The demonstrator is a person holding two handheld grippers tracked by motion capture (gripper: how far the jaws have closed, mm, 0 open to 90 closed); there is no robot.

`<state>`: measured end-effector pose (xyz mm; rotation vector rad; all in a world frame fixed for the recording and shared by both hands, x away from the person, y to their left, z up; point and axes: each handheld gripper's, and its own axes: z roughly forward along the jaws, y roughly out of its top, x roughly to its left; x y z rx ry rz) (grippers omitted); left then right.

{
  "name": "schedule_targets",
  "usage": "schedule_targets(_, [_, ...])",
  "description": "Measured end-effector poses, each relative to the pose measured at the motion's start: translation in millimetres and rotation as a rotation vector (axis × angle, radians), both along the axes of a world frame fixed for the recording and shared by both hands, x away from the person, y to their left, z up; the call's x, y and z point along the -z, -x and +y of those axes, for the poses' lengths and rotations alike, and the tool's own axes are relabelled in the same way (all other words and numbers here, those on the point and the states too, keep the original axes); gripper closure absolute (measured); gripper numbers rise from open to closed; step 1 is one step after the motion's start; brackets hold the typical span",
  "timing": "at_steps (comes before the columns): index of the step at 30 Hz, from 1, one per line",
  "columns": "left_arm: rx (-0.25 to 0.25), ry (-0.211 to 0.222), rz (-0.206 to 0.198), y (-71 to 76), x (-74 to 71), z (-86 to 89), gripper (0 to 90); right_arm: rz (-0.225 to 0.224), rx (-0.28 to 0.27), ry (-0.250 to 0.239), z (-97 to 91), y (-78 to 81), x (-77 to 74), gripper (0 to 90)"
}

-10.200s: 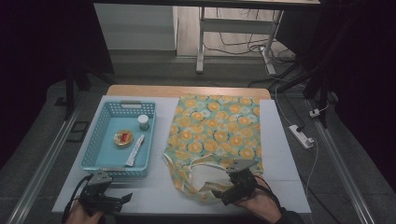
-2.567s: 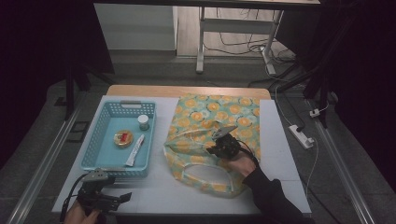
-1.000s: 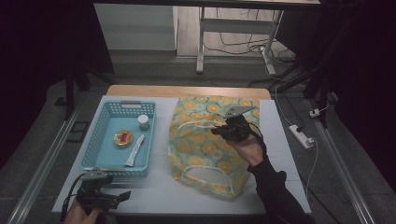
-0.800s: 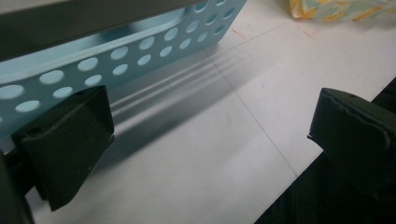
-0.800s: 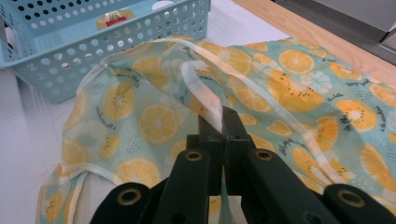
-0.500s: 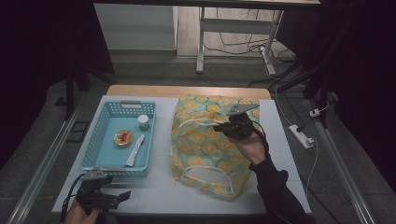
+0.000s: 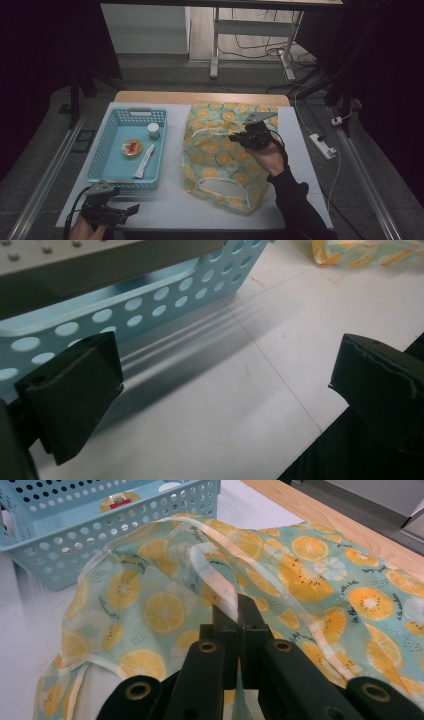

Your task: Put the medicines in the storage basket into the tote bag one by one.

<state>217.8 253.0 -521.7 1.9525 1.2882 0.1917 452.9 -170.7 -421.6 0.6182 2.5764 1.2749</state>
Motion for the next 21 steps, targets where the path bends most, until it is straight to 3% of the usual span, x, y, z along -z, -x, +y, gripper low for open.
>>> schedule_targets(9, [0.007,0.055,0.022,-1.3,-0.3,3.6,0.6,0.0,0.0,-0.001,0.8,0.6,0.4,90.0])
schedule_targets(21, [0.012,0.033,-0.019,1.9,-13.2,1.6,0.7,0.006,0.008,-0.007,-0.2,0.0,0.4,90.0])
